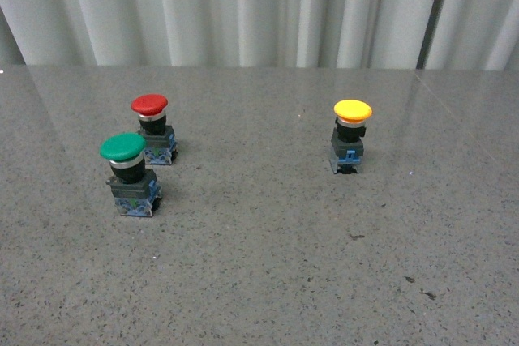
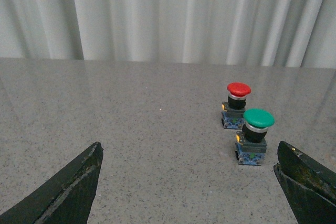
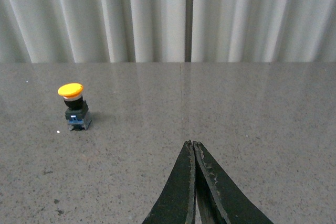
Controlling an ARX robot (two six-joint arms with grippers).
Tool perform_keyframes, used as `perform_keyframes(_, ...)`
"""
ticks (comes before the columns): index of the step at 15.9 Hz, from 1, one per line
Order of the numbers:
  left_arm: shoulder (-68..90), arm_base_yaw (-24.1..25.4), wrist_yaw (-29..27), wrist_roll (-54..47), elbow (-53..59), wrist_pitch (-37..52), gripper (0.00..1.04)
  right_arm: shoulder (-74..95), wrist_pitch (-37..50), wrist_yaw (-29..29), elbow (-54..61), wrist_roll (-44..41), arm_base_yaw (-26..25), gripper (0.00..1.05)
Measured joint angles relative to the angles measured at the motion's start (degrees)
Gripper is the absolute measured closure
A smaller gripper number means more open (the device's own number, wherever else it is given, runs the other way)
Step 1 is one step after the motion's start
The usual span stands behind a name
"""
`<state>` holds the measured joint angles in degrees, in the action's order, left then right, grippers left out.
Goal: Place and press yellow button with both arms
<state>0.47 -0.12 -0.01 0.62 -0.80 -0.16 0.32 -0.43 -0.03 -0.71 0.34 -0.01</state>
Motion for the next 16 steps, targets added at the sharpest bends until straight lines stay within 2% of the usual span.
perform_keyframes(6,0.0,0.0,0.0,0.0,0.0,0.0,0.07,-0.1,0.2,0.0,0.0,0.0,0.0,1.02)
perform_keyframes(9,0.0,0.0,0.0,0.0,0.0,0.0,0.07,-0.1,0.2,0.0,0.0,0.0,0.0,0.69)
perform_keyframes(13,0.0,0.0,0.0,0.0,0.0,0.0,0.07,-0.1,0.2,0.0,0.0,0.0,0.0,0.11)
perform_keyframes(14,0.0,0.0,0.0,0.0,0.0,0.0,0.07,-0.1,0.2,0.0,0.0,0.0,0.0,0.04)
perform_keyframes(15,0.0,0.0,0.0,0.0,0.0,0.0,0.07,-0.1,0.2,0.0,0.0,0.0,0.0,0.08)
perform_keyframes(16,0.0,0.0,0.0,0.0,0.0,0.0,0.07,-0.1,0.2,0.0,0.0,0.0,0.0,0.06)
